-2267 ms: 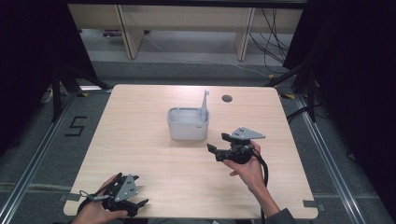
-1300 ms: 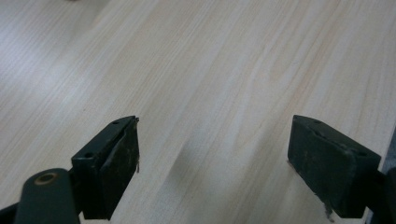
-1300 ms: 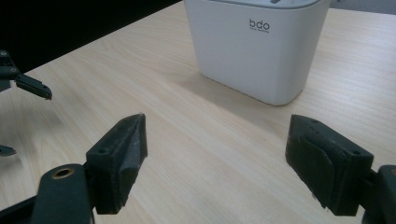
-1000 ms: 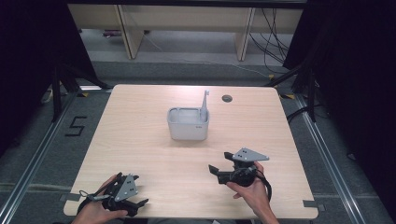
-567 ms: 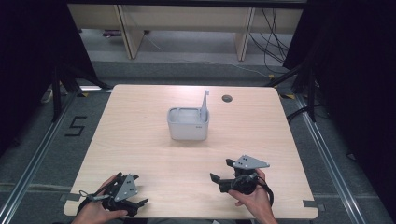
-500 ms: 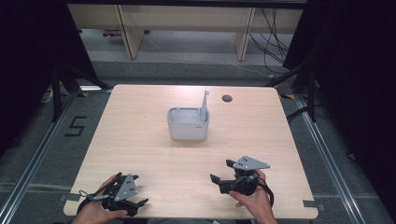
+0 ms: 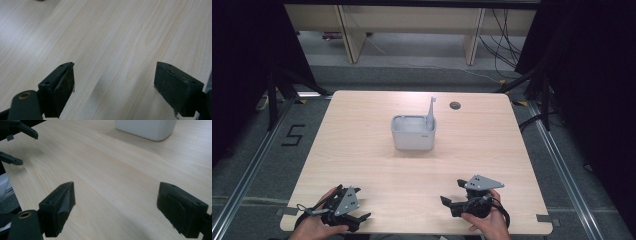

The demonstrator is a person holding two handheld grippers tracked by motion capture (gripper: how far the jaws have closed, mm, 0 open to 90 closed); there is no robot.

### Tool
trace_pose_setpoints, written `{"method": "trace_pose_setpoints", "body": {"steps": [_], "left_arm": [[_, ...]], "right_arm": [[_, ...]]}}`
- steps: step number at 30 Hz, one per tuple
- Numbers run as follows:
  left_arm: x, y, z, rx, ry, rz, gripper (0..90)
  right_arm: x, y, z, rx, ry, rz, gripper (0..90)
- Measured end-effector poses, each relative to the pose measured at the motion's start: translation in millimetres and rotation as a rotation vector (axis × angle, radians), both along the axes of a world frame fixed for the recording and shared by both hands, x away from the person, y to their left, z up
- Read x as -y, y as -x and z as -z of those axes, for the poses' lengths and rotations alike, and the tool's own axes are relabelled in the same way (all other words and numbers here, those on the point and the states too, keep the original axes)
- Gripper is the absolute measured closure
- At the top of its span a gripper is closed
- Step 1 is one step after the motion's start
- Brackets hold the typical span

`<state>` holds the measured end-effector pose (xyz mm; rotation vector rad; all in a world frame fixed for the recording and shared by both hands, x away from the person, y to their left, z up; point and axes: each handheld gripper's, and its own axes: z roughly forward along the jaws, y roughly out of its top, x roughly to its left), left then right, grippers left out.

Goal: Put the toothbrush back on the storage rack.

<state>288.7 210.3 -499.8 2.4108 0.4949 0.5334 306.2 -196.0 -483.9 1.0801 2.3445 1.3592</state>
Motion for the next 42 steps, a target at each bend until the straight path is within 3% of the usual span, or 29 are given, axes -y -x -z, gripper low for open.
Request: {"method": "trace_pose_setpoints", "body": {"steps": [3,4,5,6,7,12,15,16,18,19,20,30,33,42], "left_arm": [[1.4,0.7,1.6,0.001,0.026,-0.012,16.4],[1.4,0.7,1.5,0.001,0.026,-0.013,16.4],[1.3,0.8,1.4,0.001,0.025,-0.014,16.4],[1.3,0.7,1.5,0.002,0.025,-0.014,16.4],[1.3,1.0,1.3,0.0,0.023,-0.015,16.4],[1.3,0.7,1.7,0.001,0.026,-0.014,16.4],[1.5,0.7,2.0,0.002,0.025,-0.013,16.4],[1.6,0.7,2.0,0.002,0.024,-0.013,16.4],[1.5,0.8,1.8,0.002,0.024,-0.014,16.4],[1.3,0.8,1.6,0.002,0.024,-0.014,16.4],[1.2,0.8,1.4,0.002,0.024,-0.014,16.4],[0.3,0.0,0.8,0.009,0.01,-0.012,16.4],[0.8,0.4,1.4,0.005,0.021,-0.015,16.4],[0.9,0.5,1.5,0.005,0.021,-0.015,16.4]], "right_arm": [[2.8,2.9,0.6,0.005,0.025,-0.014,16.2],[2.5,5.4,0.4,-0.011,0.032,0.013,16.2],[4.1,4.7,1.2,0.018,0.05,0.008,16.3],[3.6,5.8,1.7,-0.011,0.04,0.004,16.3],[5.3,5.9,2.3,0.012,0.059,0.003,16.2],[7.2,10.6,5.6,-0.035,0.071,0.003,16.2],[8.7,12.4,8.0,-0.026,0.099,-0.005,16.2],[7.2,14.8,8.5,-0.057,0.084,0.005,16.2],[8.8,14.1,9.8,-0.043,0.105,-0.014,16.2],[7.5,17.4,10.0,-0.07,0.091,0.006,16.2],[9.5,16.1,9.8,-0.045,0.108,-0.01,16.1],[13.7,24.8,11.2,-0.051,0.119,0.009,16.2],[15.6,24.5,11.3,-0.061,0.113,-0.029,16.2],[18.2,25.3,12.0,-0.062,0.119,-0.022,16.1]]}}
